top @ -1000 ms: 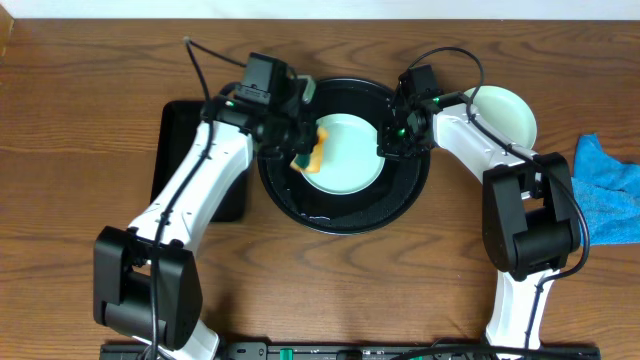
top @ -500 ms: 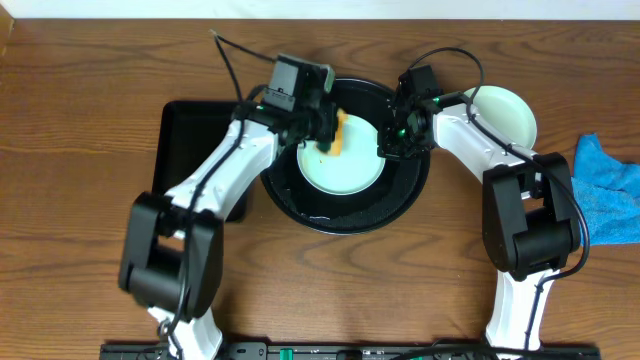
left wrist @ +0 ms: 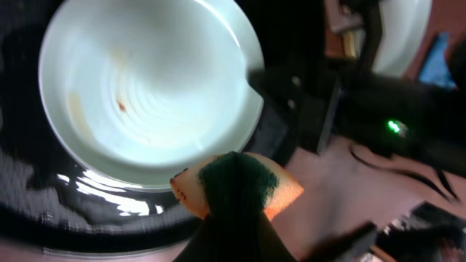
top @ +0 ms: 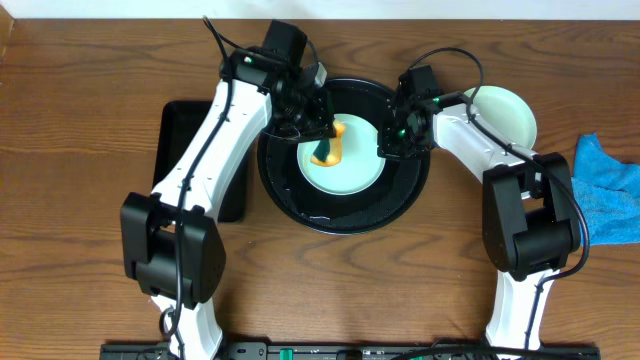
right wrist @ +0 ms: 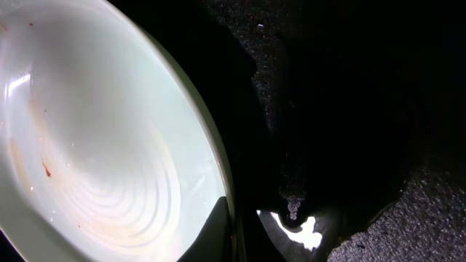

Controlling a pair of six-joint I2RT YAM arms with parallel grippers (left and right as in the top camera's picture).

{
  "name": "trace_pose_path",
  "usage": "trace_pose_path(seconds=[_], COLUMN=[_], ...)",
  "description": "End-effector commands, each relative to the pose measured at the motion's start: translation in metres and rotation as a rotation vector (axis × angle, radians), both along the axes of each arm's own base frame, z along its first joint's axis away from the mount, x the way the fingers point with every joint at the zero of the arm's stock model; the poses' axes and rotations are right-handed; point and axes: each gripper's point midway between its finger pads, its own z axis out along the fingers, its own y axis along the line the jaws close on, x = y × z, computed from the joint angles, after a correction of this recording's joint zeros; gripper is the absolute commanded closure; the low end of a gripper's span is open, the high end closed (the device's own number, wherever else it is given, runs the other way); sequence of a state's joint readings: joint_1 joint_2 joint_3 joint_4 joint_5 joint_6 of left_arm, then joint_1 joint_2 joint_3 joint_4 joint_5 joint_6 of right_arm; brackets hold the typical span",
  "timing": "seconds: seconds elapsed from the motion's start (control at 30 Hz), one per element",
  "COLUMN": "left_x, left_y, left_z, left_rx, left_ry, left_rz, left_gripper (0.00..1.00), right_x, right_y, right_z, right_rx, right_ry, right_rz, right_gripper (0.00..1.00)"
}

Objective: Clean dirty plates on tray and stack at the side
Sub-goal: 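Lower the green plate into the round tray and scrub it again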

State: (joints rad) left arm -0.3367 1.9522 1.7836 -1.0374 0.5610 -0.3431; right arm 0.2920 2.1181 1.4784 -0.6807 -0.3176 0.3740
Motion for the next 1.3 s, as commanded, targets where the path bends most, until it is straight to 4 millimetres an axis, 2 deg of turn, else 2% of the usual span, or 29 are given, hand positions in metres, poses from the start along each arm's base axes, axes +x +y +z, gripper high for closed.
trace_pose_path(seconds=[0.0, 0.23, 0.63, 0.8, 0.93, 1.13, 1.27], left_x=[-0.011, -0.030, -0.014, -0.003, -0.007, -0.008, 0.000], left_y=[-0.001, 0.002, -0.001, 0.009, 0.015, 0.015, 0.015], left_z=[0.006, -0.032, -0.110, -0.123, -0.130, -0.148, -0.152], left_rx=[-0.011, 0.048, 0.080, 0.076, 0.086, 0.094, 0.086], left_ry=[0.036, 0.189, 0.289, 0.292, 0.332, 0.359, 0.331], left_rz=[-0.019, -0.063, -0.060, -0.030, -0.020, -0.019, -0.014], left_gripper=[0.93, 0.93, 0.93, 0.92, 0.93, 0.93, 0.92], right_x=[-0.002, -0.002, -0.002, -0.003, -0.003, -0.003, -0.003], right_y=[-0.002, -0.002, -0.002, -0.003, -0.003, -0.003, -0.003], right_z=[-0.002, -0.002, -0.002, -0.002, -0.002, -0.002, -0.002], right_rx=[-0.007, -0.008, -0.008, -0.008, -0.008, -0.008, -0.009], right_ry=[0.001, 0.004, 0.004, 0.007, 0.006, 0.007, 0.007], right_rz=[0.008, 0.008, 0.008, 0.008, 0.008, 0.008, 0.008], right_gripper=[0.99, 0.99, 0.99, 0.99, 0.99, 0.99, 0.99])
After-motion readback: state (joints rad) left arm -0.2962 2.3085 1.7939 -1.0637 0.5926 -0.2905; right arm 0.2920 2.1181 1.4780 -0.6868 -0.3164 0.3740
